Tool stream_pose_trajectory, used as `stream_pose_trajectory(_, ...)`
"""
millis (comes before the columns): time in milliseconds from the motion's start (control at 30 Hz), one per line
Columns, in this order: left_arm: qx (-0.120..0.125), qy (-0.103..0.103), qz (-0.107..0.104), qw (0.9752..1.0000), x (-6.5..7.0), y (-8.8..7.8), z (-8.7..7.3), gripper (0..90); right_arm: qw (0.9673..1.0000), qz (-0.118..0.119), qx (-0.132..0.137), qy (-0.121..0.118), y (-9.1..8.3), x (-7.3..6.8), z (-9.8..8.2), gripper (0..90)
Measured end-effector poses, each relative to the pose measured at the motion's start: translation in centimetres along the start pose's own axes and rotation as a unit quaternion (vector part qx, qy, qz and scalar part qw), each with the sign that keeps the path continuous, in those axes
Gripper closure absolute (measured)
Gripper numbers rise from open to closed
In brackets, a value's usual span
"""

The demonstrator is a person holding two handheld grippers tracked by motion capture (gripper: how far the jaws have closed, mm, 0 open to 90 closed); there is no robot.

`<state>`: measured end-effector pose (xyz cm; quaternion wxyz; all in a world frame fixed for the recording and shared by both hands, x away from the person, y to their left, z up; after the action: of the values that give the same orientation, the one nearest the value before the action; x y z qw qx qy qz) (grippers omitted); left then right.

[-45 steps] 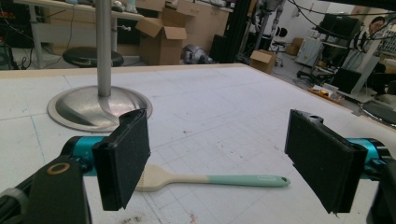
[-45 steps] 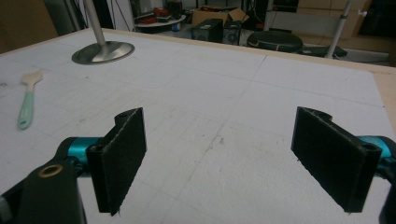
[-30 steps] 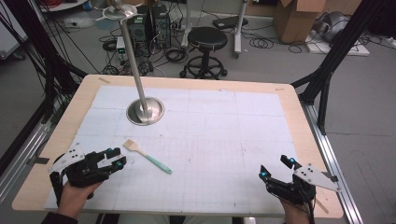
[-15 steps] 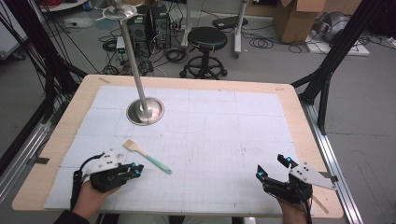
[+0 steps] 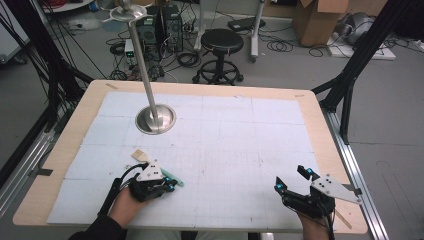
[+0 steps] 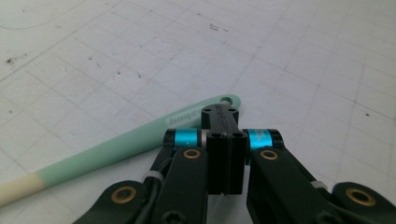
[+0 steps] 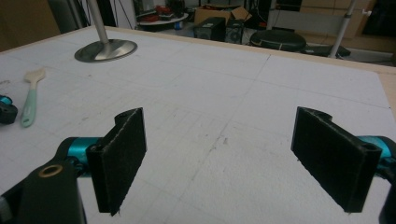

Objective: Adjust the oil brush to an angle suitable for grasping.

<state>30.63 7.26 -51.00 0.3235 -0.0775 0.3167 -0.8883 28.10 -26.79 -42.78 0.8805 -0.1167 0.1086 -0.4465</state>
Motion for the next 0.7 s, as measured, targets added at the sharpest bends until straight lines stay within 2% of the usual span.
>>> stream_pose_trajectory(267,-0.012,0.008,0.027,0.9995,-1.1,2.4,1.9,89.5,1.0000,-0.003,-0.001,0.000,0.0,0.1,0.0,16.7)
stream_pose_trajectory(333,-0.010,-0.002,0.032,0.9994,-1.6,3.1,2.3,89.6,1.0000,-0.003,-0.001,0.001,0.0,0.1,0.0,16.7)
stream_pose_trajectory(433,-0.008,-0.027,0.041,0.9988,-2.6,3.8,2.8,89.5,1.0000,-0.003,-0.001,0.001,-0.1,0.2,0.0,16.8)
stream_pose_trajectory(467,-0.005,-0.030,0.045,0.9985,-2.8,3.7,2.9,89.5,1.0000,-0.004,-0.001,0.000,-0.1,0.2,0.0,16.8)
stream_pose_trajectory(500,0.016,-0.040,0.060,0.9972,-4.0,2.7,3.5,89.5,1.0000,-0.004,-0.002,0.001,-0.2,0.2,-0.1,16.8)
stream_pose_trajectory(533,0.016,-0.040,0.060,0.9972,-4.0,2.7,3.5,89.5,1.0000,-0.004,-0.002,0.001,-0.2,0.2,-0.1,16.8)
stream_pose_trajectory(567,0.027,-0.055,0.077,0.9951,-5.5,1.6,3.7,89.5,1.0000,-0.004,0.000,0.003,-0.3,0.3,-0.1,16.8)
stream_pose_trajectory(600,0.027,-0.055,0.077,0.9951,-5.5,1.6,3.7,89.5,1.0000,-0.004,0.000,0.003,-0.3,0.3,-0.1,16.8)
stream_pose_trajectory(633,0.021,-0.064,0.096,0.9931,-7.6,0.6,3.3,89.5,1.0000,-0.005,0.001,0.003,-0.4,0.4,-0.1,16.8)
stream_pose_trajectory(667,0.021,-0.064,0.096,0.9931,-7.6,0.6,3.3,89.5,1.0000,-0.005,0.001,0.003,-0.4,0.4,-0.1,16.8)
stream_pose_trajectory(700,0.013,-0.063,0.104,0.9925,-8.3,0.4,3.0,89.5,1.0000,-0.005,0.003,0.005,-0.4,0.4,0.0,16.8)
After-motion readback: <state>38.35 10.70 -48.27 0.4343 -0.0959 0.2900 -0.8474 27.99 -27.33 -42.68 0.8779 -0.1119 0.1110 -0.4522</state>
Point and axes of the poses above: each handheld gripper's, and its own axes: y roughly forward along the jaws, z roughly out of its top, x roughly to its right, the point moved 10 cm from there along y, roughly forward along the jaws, and after that the axes turned 10 degrees about z, right-handed, at the moved point
